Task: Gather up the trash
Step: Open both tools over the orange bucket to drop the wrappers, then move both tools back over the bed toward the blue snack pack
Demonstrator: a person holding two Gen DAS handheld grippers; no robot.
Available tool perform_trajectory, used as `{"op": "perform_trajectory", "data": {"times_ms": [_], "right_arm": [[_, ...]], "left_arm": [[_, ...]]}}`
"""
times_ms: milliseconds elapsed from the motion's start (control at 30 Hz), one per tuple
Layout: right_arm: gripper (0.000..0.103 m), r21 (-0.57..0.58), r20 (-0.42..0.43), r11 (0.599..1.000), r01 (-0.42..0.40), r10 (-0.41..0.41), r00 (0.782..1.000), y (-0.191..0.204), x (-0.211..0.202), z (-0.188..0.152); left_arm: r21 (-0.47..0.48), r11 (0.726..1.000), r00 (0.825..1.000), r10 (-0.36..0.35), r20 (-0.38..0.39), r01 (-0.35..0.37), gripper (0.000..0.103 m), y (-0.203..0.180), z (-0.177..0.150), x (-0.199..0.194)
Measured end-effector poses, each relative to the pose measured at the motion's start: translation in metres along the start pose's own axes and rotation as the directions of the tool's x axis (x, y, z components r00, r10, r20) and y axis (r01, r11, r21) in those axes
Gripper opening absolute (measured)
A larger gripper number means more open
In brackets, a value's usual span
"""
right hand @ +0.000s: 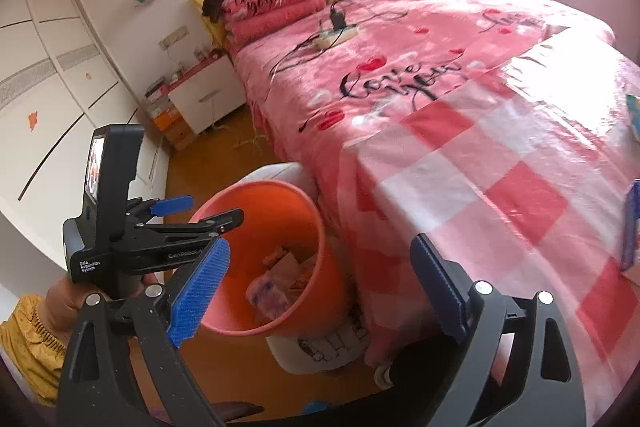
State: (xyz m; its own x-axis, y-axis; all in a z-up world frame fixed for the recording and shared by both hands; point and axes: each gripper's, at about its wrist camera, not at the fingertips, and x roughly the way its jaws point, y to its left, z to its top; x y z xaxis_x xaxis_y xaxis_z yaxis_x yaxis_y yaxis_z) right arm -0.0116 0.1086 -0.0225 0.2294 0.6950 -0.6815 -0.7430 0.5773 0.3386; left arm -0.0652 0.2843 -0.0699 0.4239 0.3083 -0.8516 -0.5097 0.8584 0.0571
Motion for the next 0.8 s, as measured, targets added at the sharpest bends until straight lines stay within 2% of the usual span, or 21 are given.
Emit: {"op": "perform_trajectory", "data": {"times_ms": [333,433,800], "right_arm": [[0.091,-0.032,0.09,0.998,0.047,-0.044,0.995,-0.009,-0.028,-0.008],[0.094,-0.012,0.111,0.999,0.051,-0.049,0.993,-0.015,-0.036,-0.01],[0.094,0.093,0.191,0.993,0.069,-0.086,0.978,-0.054,-0.072,-0.016]], "left_arm": [[0.106,0.994,0.998,0.0,0.059,-0.006,0.087,-0.053,0.02,-0.015],[0.137,0.991,0.997,-0.005,0.079,-0.005,0.087,-0.069,0.025,-0.021],[0.243,0.97,0.99,-0.019,0.143,-0.017,0.088,-0.124,0.041,-0.039]]}}
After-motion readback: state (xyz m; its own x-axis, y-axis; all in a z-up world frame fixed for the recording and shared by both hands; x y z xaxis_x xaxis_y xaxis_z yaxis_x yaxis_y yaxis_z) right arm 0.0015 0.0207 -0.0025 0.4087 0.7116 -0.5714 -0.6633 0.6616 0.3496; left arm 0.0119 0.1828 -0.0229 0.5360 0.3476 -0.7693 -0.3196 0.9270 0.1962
